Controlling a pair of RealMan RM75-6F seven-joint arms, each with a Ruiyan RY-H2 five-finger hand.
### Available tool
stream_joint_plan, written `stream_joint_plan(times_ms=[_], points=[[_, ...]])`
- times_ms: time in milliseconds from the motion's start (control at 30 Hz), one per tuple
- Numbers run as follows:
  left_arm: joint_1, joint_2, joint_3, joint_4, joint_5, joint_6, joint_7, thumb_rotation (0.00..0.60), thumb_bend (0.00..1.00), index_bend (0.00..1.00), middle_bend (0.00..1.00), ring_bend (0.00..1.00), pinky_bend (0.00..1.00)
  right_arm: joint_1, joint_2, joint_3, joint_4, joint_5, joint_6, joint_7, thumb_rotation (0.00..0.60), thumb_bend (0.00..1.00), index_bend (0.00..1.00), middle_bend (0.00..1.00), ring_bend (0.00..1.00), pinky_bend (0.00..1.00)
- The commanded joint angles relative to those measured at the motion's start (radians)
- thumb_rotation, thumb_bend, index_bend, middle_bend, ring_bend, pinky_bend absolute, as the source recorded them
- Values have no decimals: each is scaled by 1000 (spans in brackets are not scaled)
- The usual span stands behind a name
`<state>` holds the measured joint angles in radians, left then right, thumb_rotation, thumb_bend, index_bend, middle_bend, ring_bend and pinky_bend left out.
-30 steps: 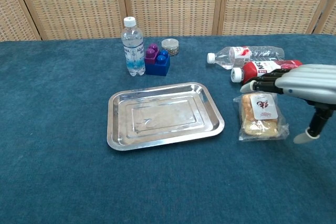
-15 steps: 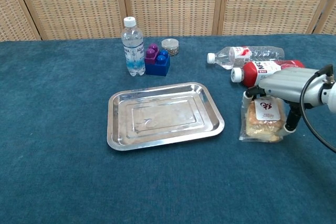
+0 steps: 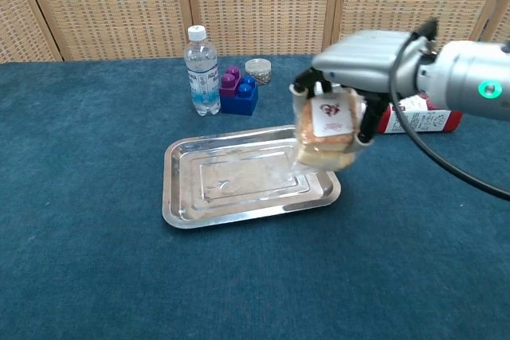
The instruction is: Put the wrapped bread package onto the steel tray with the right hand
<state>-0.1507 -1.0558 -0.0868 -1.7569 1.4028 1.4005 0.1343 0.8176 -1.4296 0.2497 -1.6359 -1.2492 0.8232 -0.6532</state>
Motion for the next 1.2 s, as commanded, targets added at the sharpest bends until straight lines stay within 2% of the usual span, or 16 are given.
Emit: stream_joint_plan(times_ms=[33, 133, 333, 400, 467, 533, 667, 800, 900, 1000, 1067, 1200], points=[[-7, -2, -6, 2, -18, -12, 3, 600, 0, 0, 0, 0, 0, 143, -118, 55, 43, 171, -50, -148, 600, 392, 509, 518, 382, 435], [-11, 0, -10, 5, -38, -23, 0, 600, 0, 0, 0, 0, 0, 213, -206, 60, 121, 270, -49, -206, 600, 393, 509, 518, 381, 435], [-14, 4, -19, 9, -70, -32, -7, 600, 0, 0, 0, 0, 0, 314, -316, 38, 224, 405, -36, -289, 600, 393, 507, 511, 382, 435], [-15, 5, -21, 12, -81, -36, -8, 600, 0, 0, 0, 0, 0, 337, -330, 22, 240, 475, -31, -326, 600, 343, 417, 387, 315, 391], [-16, 6, -22, 15, -87, -40, -14, 600, 0, 0, 0, 0, 0, 358, -335, 18, 235, 548, -7, -367, 600, 125, 134, 97, 91, 193], [-15, 9, -23, 19, -92, -41, -21, 600, 0, 0, 0, 0, 0, 371, -329, 21, 213, 565, 33, -383, 600, 9, 6, 0, 0, 45], [-13, 13, -24, 20, -92, -37, -33, 600, 0, 0, 0, 0, 0, 362, -293, 16, 149, 526, 98, -367, 600, 0, 0, 0, 0, 0], [-9, 19, -18, 14, -77, -29, -43, 600, 0, 0, 0, 0, 0, 323, -197, 9, 7, 496, 181, -352, 600, 0, 0, 0, 0, 0], [-5, 23, -13, 8, -57, -17, -53, 600, 0, 0, 0, 0, 0, 276, -110, -18, -96, 453, 245, -340, 600, 0, 0, 0, 0, 0], [1, 26, -6, 5, -35, -3, -60, 600, 0, 0, 0, 0, 0, 199, -2, -74, -181, 361, 303, -289, 600, 0, 0, 0, 0, 0], [6, 26, 2, 2, -17, 5, -64, 600, 0, 0, 0, 0, 0, 130, 73, -129, -212, 273, 331, -210, 600, 0, 0, 0, 0, 0], [16, 27, 18, 1, 24, 26, -72, 600, 0, 0, 0, 0, 0, -18, 178, -247, -158, 42, 410, 13, 600, 0, 0, 0, 0, 0]])
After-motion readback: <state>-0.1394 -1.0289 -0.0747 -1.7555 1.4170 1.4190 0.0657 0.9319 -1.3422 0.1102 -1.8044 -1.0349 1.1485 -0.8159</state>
